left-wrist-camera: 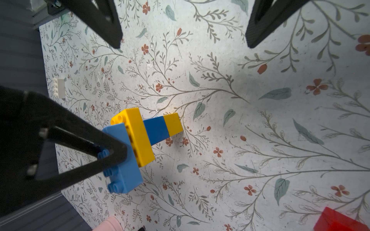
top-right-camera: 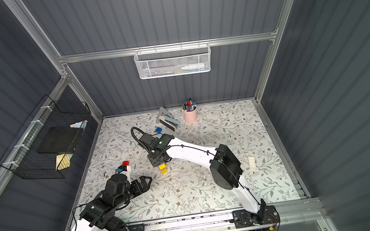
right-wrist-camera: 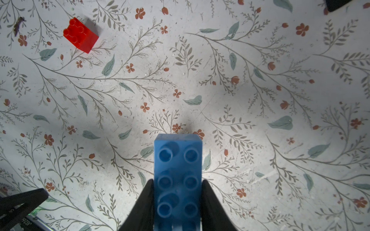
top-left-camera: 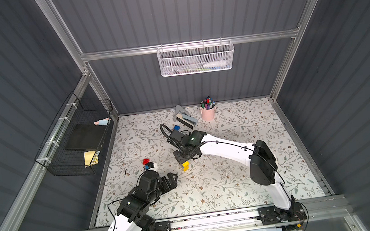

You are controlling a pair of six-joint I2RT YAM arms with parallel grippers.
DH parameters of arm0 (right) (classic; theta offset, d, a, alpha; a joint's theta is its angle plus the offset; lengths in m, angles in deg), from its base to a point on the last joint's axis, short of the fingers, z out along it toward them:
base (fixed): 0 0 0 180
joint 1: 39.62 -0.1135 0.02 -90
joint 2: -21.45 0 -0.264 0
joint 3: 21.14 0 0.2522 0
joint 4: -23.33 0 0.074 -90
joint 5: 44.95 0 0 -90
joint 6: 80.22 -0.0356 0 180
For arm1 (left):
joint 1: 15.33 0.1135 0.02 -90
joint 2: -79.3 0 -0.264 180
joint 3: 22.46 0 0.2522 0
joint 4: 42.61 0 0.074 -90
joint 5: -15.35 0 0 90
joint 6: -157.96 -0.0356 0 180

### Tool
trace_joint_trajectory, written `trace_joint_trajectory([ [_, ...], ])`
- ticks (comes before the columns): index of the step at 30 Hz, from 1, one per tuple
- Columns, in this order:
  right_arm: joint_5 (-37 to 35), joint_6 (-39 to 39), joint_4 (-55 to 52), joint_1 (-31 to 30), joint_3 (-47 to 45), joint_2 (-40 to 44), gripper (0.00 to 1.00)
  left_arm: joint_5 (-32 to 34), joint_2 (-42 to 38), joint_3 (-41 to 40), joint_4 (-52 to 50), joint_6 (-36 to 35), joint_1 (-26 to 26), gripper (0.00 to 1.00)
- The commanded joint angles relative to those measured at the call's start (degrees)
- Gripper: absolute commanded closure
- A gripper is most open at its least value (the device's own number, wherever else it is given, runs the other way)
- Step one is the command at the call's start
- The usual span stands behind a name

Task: Assemble a spoon with lego
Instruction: Assemble the lego brick with the lego brick.

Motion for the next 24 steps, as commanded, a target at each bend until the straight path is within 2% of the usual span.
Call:
trace_joint_trajectory([
  [1,-1.84,-2.75,-7.83,-0.56,-2.16,-4.79,0.95,0.96,-0.24,0.11,-1.55,0.07,-0.31,0.01],
  [7,-5.39,-3.57,-7.83,-1.99,-1.72,-5.67,0.96,0.97,-0.24,0.06,-1.51,0.14,-0.31,0.01],
  [11,-8.14,-4.21,-6.86,-2.98,-2.91,-5.49,1.00,0.97,-0.24,0.12,-1.54,0.09,-0.31,0.01],
  [16,-7.56,-3.41,-3.07,-3.25,-6.12,-5.03,0.99,0.90,-0.15,0.19,-1.54,0.07,-0.40,0.01],
  [19,-6.77,-3.45,-2.98,-3.25,-6.12,-4.99,0.96,0.88,-0.22,0.21,-1.63,0.10,-0.40,0.01],
  [24,-7.12,-3.45,-3.27,-3.25,-5.30,-3.52,0.81,0.97,-0.15,0.26,-1.57,0.17,-0.40,0.01],
])
